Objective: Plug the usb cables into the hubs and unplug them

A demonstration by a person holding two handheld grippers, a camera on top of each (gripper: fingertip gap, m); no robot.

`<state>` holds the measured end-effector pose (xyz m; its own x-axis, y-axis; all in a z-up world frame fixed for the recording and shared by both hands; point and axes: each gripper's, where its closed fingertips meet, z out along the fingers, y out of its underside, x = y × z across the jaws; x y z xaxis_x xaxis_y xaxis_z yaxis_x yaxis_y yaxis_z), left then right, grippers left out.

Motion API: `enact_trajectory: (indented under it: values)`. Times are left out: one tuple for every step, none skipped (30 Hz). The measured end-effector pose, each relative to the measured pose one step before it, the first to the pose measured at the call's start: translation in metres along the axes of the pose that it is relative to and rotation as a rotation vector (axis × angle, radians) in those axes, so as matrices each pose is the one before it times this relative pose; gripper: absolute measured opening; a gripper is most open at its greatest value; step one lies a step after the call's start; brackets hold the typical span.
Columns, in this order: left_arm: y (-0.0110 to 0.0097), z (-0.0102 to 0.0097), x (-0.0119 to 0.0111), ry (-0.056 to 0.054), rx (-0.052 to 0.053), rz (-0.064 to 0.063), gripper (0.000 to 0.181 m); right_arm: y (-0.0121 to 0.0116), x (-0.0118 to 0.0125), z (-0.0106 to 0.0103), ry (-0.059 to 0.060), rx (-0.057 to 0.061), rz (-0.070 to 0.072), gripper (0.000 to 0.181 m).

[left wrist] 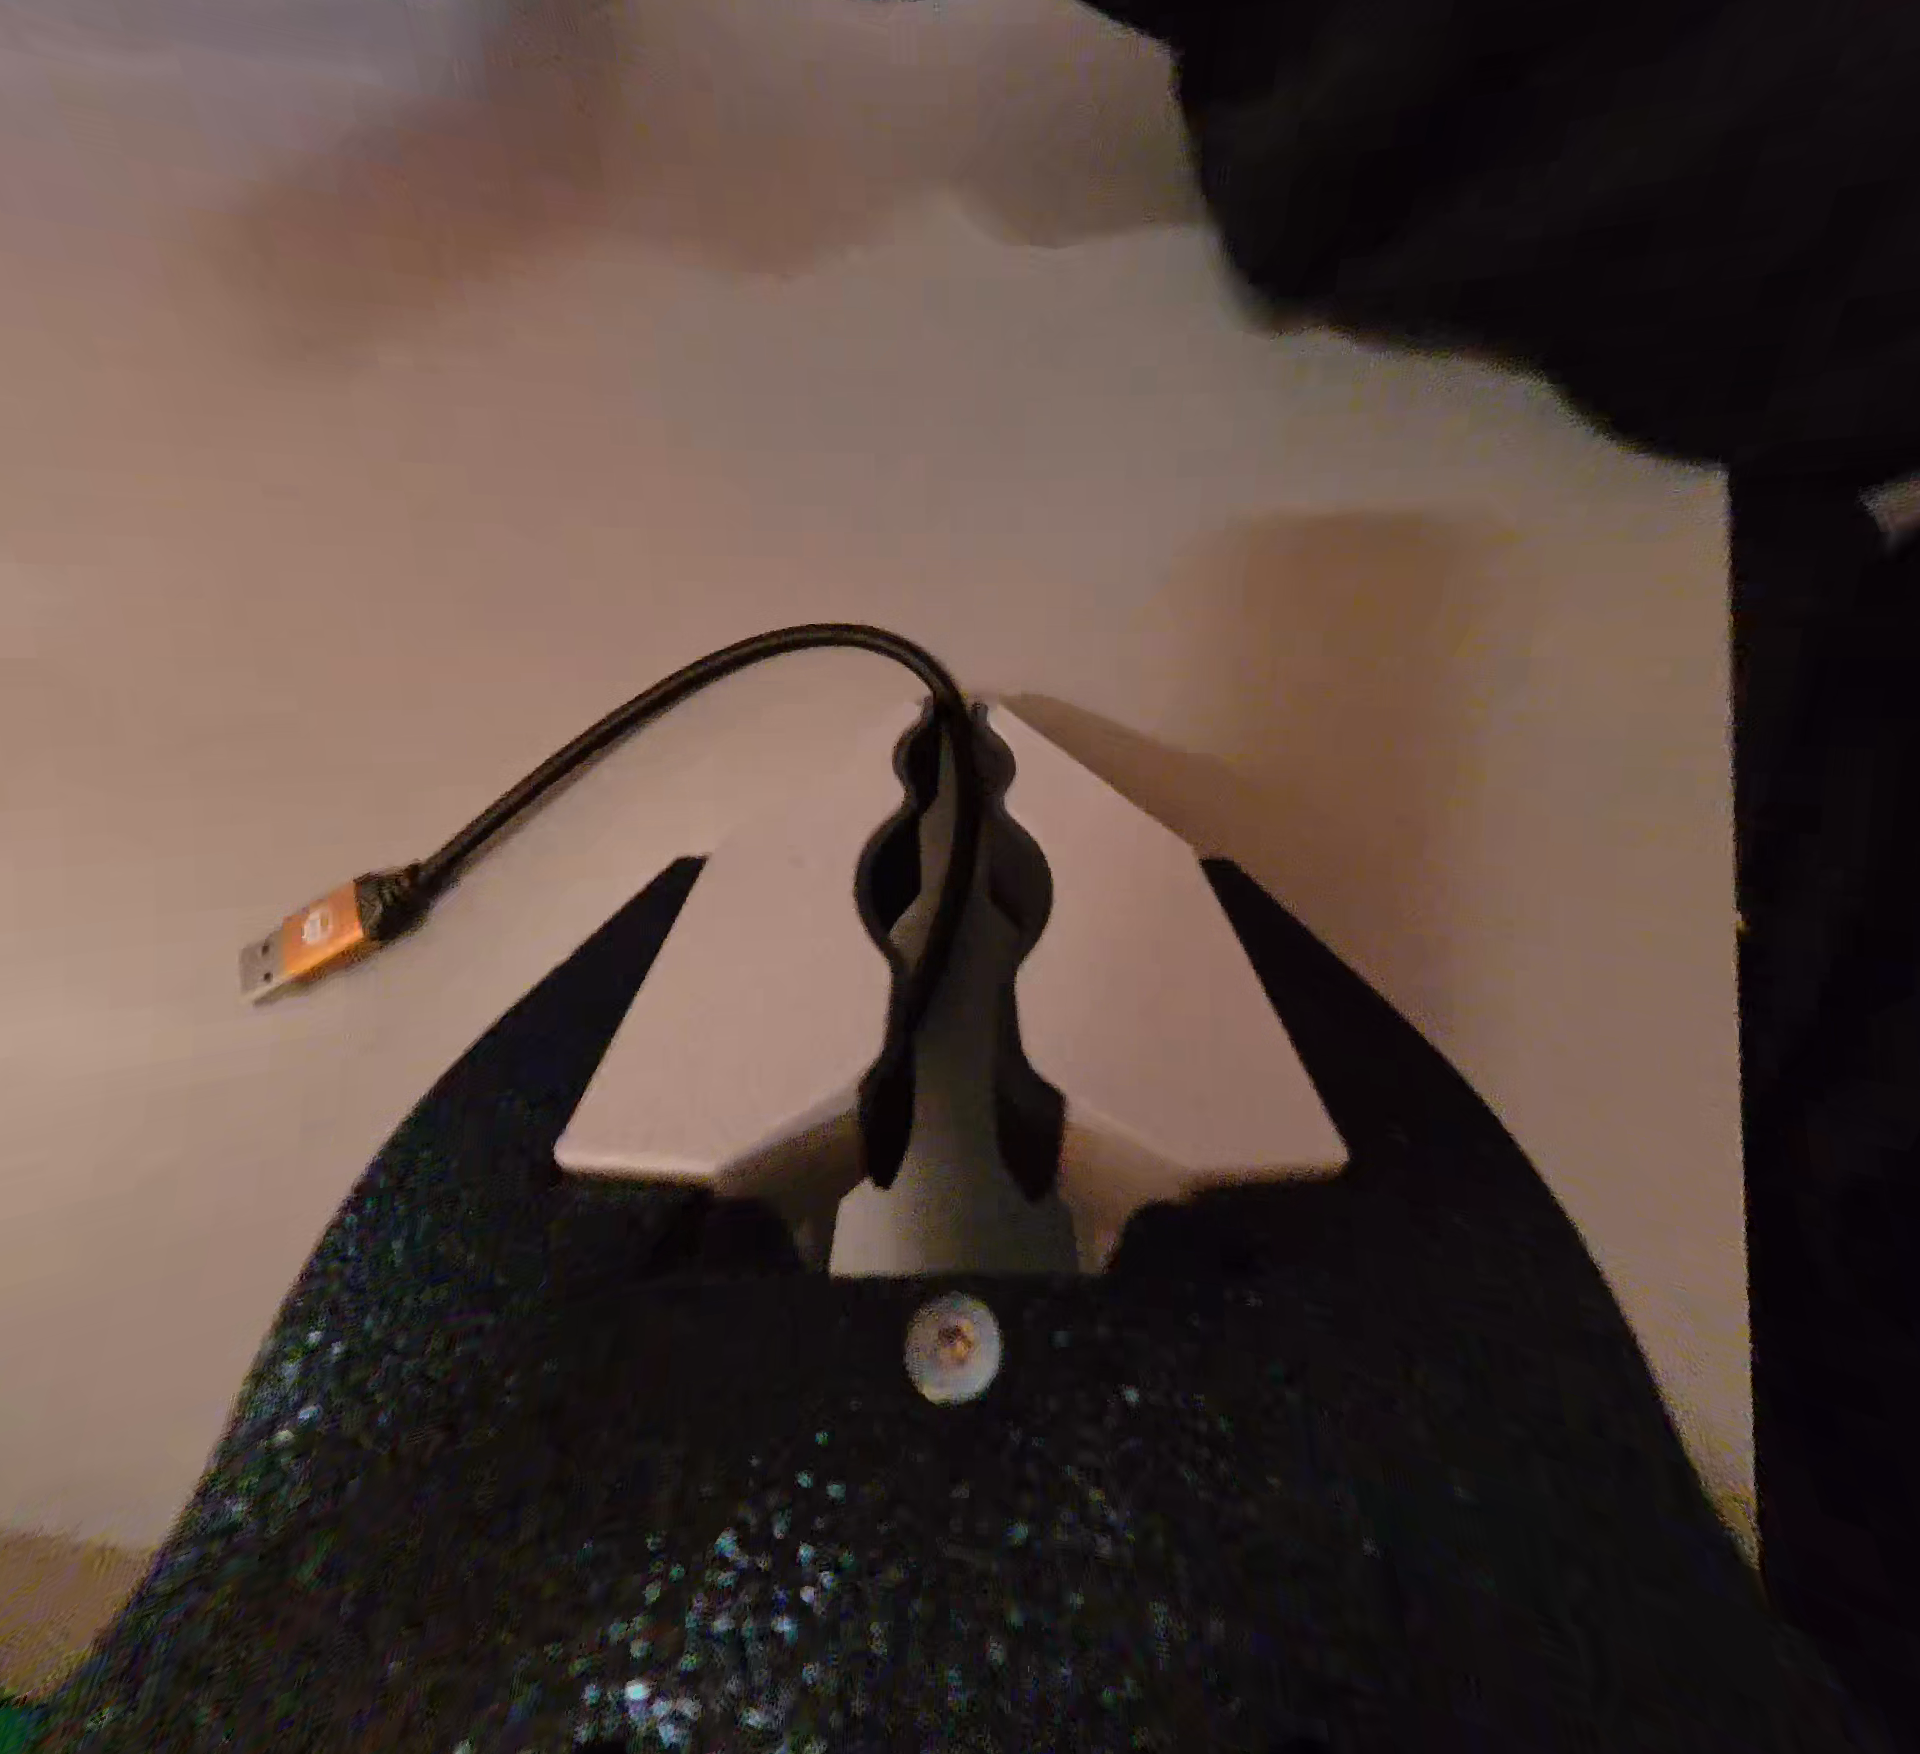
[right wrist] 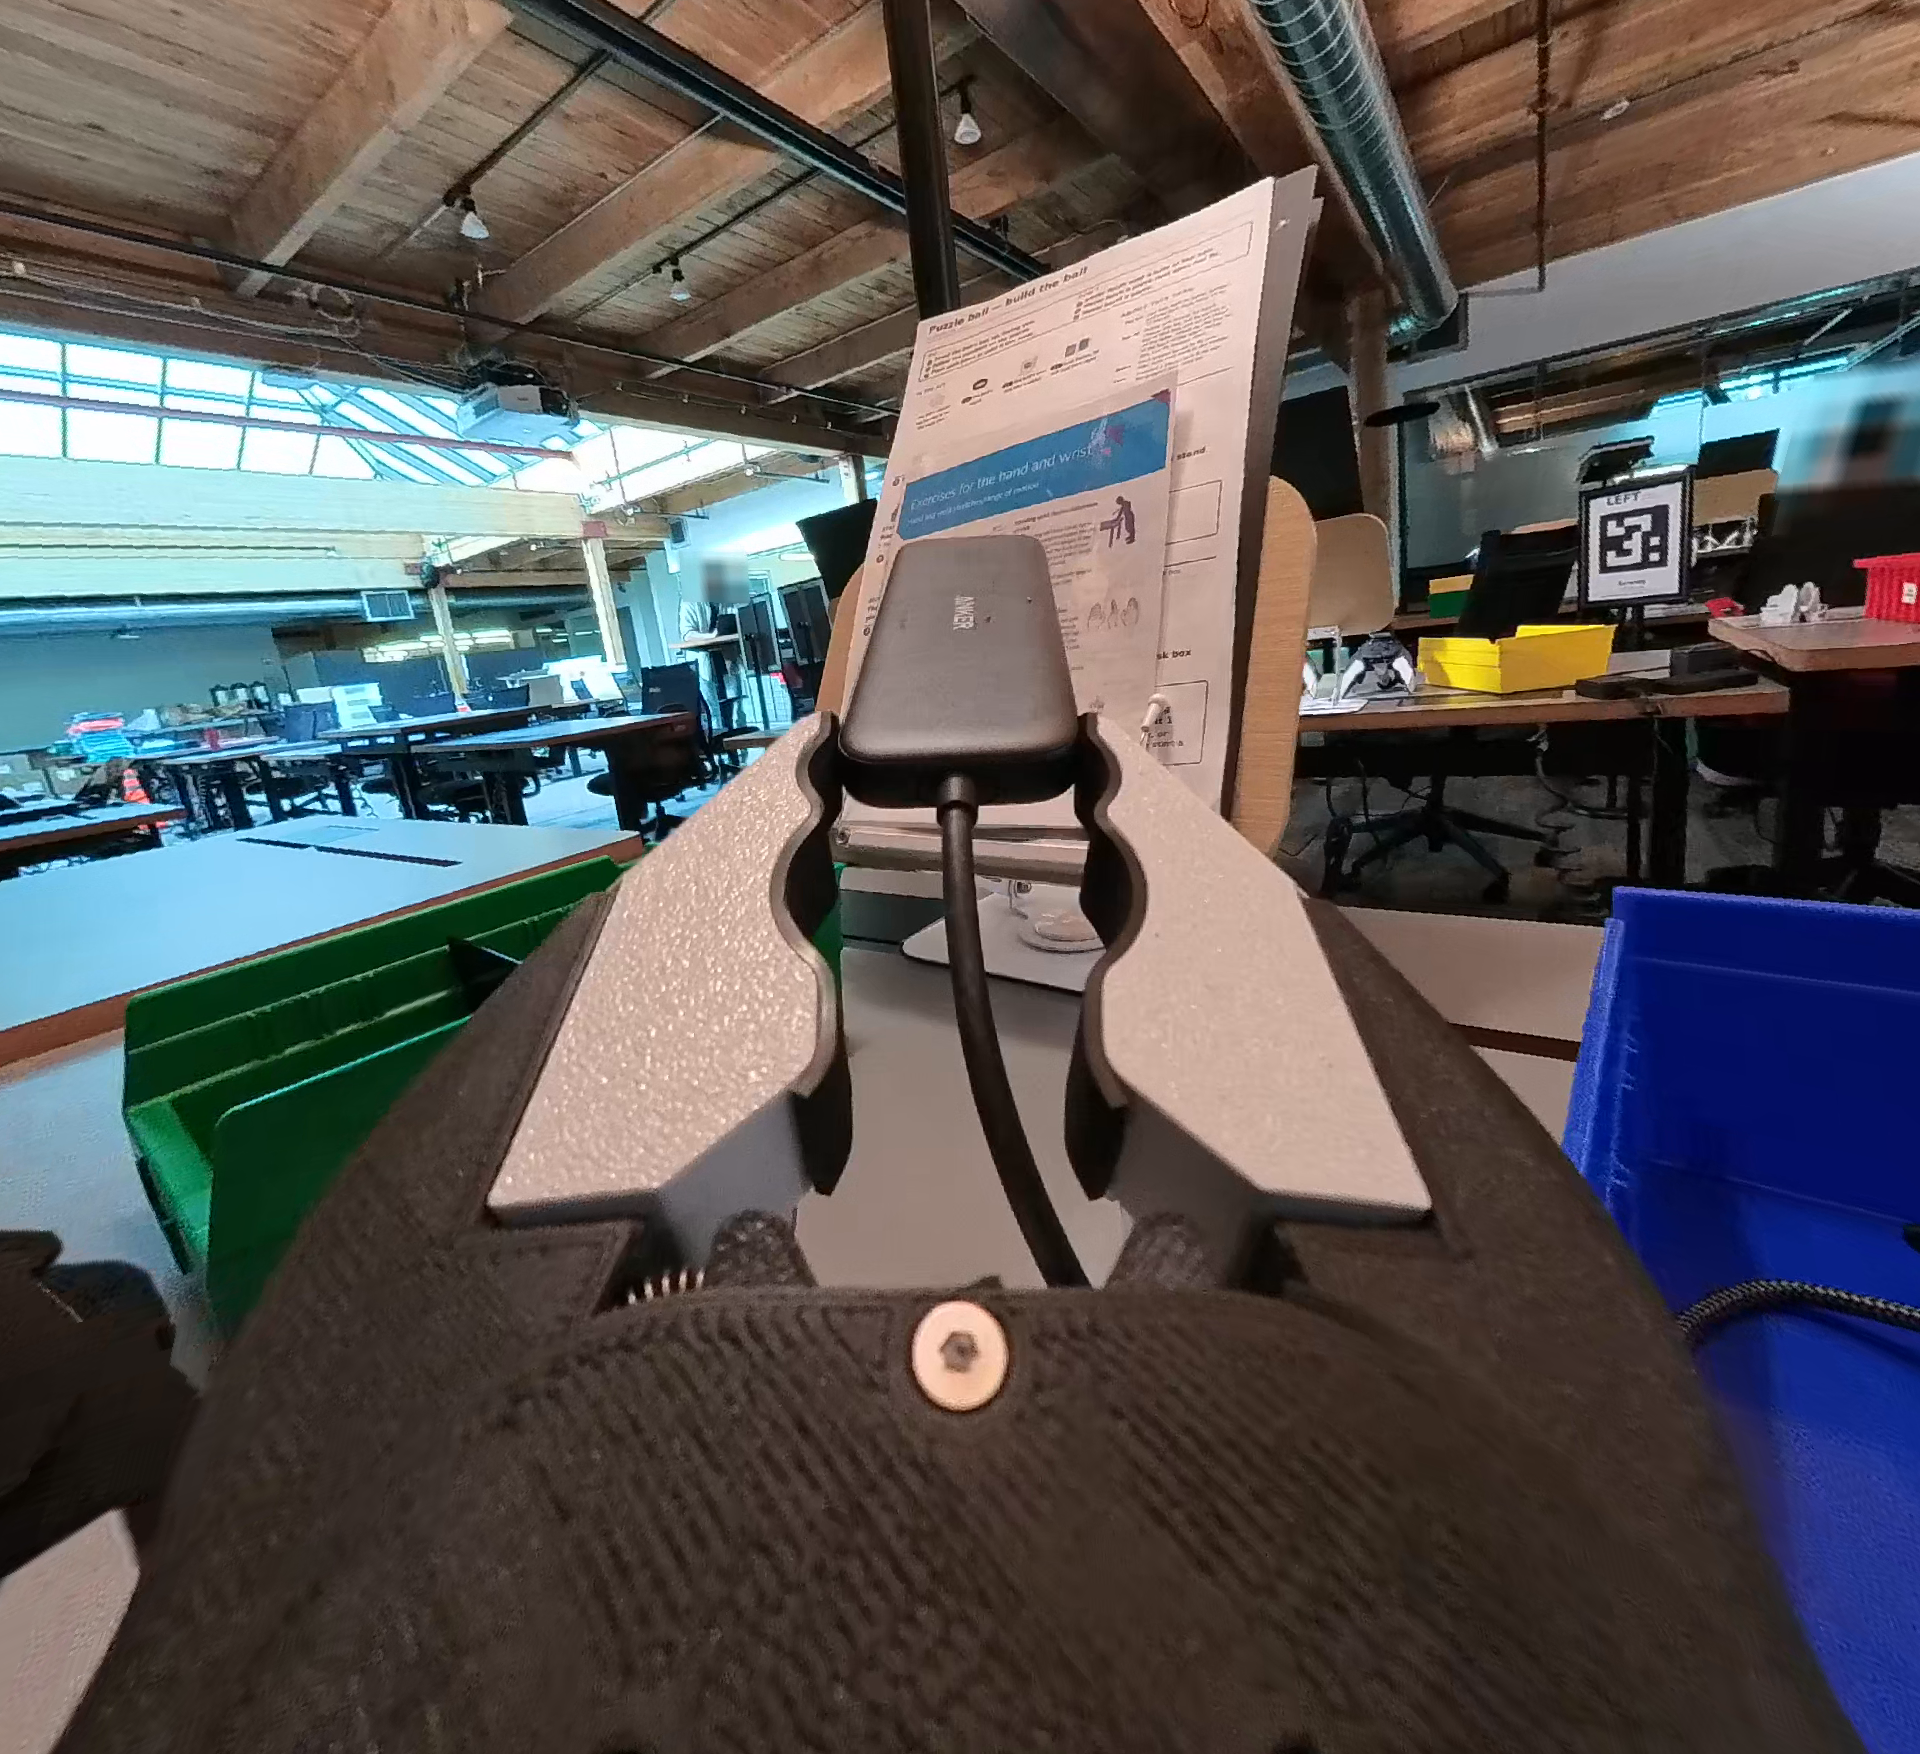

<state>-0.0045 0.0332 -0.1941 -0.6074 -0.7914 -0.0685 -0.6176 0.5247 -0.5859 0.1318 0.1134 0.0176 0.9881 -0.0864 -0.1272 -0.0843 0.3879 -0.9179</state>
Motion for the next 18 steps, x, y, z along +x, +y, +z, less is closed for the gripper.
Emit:
enact_trajectory:
  values:
    - [0.00676, -0.00553, 0.00751, 0.0486, -0.0077, 0.0701, 0.002, -0.00029, 0.00075, -0.0003, -0.0002, 0.0013, 0.0053, 0.045]
    - [0.00799, -0.00606, 0.00465, 0.0253, -0.0104, 0.0403, 0.001, -0.00034, 0.00046, -0.00019, -0.0015, 0.0014, 0.0037, 0.045]
    - [0.00876, -0.00625, 0.0036, 0.0178, -0.0128, 0.016, 0.001, -0.00008, 0.00035, -0.00014, 0.0, 0.001, 0.0012, 0.044]
    - [0.00896, -0.00608, 0.00277, 0.0114, -0.0112, 0.0054, 0.001, 0.00018, 0.00021, 0.00015, -0.0002, -0.001, 0.0006, 0.045]
    - [0.00874, -0.00574, 0.00076, -0.0021, -0.0106, -0.0034, 0.007, 0.00073, -0.00003, 0.00022, -0.0014, -0.0026, 0.0002, 0.045]
    - [0.00694, -0.00515, -0.00221, -0.0198, -0.0078, -0.0191, 0.013, 0.00089, -0.00037, 0.00045, -0.0018, -0.0027, -0.0016, 0.044]
    - [0.00277, -0.00407, -0.00382, -0.027, 0.0027, -0.0343, 0.019, 0.00108, -0.00043, 0.00045, -0.001, -0.003, -0.002, 0.044]
    - [-0.0033, -0.00261, -0.00542, -0.0351, 0.0206, -0.0523, 0.025, 0.00108, -0.00075, 0.00054, -0.0015, -0.0033, -0.0015, 0.045]
    - [-0.00838, -0.00061, -0.00813, -0.0514, 0.034, -0.0704, 0.031, 0.00104, -0.00105, 0.00064, -0.0015, -0.0032, -0.0017, 0.045]
    - [-0.0098, 0.00178, -0.00962, -0.063, 0.0307, -0.078, 0.034, 0.00103, -0.00106, 0.00064, -0.0004, -0.003, -0.0022, 0.045]
    - [-0.00794, 0.00414, -0.0103, -0.0712, 0.0161, -0.07, 0.035, 0.00097, -0.00131, 0.00074, -0.0014, -0.0036, -0.004, 0.045]
    - [-0.00606, 0.00601, -0.01028, -0.0745, 0.0063, -0.048, 0.036, 0.00125, -0.00169, 0.00067, -0.0027, -0.0058, -0.007, 0.045]
    - [-0.00424, 0.00749, -0.00892, -0.0666, 0.0005, -0.0264, 0.038, 0.00135, -0.00143, 0.00069, -0.0009, -0.0077, -0.0089, 0.045]
    - [-0.00288, 0.00812, -0.00704, -0.0522, -0.005, -0.0208, 0.039, 0.00141, -0.0009, 0.00045, 0.0013, -0.0082, -0.0103, 0.045]
    - [-0.00136, 0.00773, -0.0052, -0.0359, -0.0106, -0.0274, 0.04, 0.00129, -0.00073, 0.00042, 0.0009, -0.0072, -0.0105, 0.044]
    - [-0.001, 0.00681, -0.00234, -0.0142, -0.0089, -0.0321, 0.04, 0.00077, -0.00085, 0.00026, -0.0014, -0.0047, -0.0086, 0.044]
    - [-0.00168, 0.00559, -0.0003, 0.0033, 0.0006, -0.0346, 0.039, 0.00058, -0.00034, 0.00031, -0.0003, -0.0033, -0.0036, 0.045]
    - [-0.00275, 0.00436, 0.00021, 0.0099, 0.0102, -0.0346, 0.037, 0.00089, -0.00028, 0.00044, -0.0005, -0.0038, 0.0006, 0.045]
